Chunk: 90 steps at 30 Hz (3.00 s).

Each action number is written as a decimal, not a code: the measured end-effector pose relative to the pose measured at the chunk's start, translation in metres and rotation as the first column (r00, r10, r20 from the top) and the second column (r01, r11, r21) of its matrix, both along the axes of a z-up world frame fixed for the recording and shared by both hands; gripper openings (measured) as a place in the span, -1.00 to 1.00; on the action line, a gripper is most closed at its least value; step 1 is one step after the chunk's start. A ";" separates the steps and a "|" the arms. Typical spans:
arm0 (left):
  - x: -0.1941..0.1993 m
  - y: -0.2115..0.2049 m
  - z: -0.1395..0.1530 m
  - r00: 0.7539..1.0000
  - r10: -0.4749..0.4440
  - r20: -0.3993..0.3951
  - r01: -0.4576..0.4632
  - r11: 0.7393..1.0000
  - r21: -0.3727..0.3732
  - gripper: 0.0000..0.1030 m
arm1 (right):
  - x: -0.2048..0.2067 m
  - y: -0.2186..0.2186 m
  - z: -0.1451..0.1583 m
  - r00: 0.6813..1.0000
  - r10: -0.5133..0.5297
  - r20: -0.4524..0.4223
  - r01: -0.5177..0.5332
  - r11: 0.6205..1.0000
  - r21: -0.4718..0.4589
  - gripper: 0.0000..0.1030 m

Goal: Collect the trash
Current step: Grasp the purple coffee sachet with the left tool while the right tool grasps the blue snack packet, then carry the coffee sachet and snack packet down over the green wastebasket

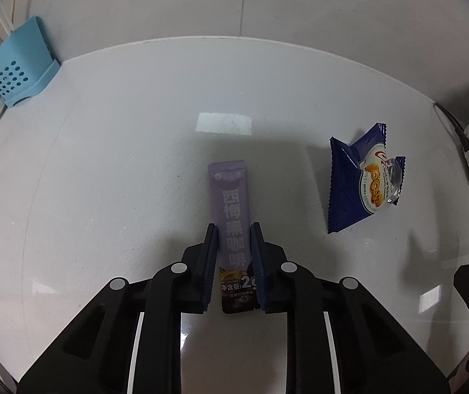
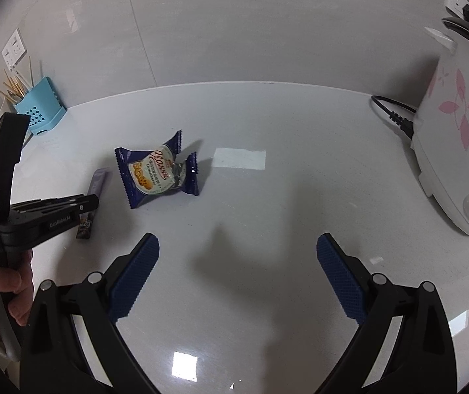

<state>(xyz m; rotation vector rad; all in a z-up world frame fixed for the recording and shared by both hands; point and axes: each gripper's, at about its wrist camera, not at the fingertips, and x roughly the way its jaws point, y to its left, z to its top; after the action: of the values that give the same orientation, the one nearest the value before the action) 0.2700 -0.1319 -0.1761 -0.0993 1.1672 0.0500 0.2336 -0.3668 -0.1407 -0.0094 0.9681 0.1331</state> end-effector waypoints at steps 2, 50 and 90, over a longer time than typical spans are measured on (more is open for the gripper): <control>-0.002 0.008 0.000 1.000 0.009 0.000 -0.009 1.000 -0.004 -0.62 | 0.003 0.006 -0.001 1.000 0.013 -0.002 -0.013 1.000 0.007 0.80; -0.060 0.079 0.025 0.992 0.127 0.022 -0.126 0.990 -0.068 -0.62 | 0.089 0.105 -0.034 0.986 0.102 -0.129 -0.104 0.995 -0.009 0.29; -0.093 0.047 0.044 0.997 0.007 0.075 -0.002 0.998 -0.070 -0.62 | 0.020 0.074 -0.001 0.996 0.038 -0.084 -0.036 0.999 0.031 0.05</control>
<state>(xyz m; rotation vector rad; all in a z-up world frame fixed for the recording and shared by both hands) 0.1767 -0.0853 -0.1320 -0.1641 1.0939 0.0099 0.2534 -0.2929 -0.1416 0.0052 1.0508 0.1832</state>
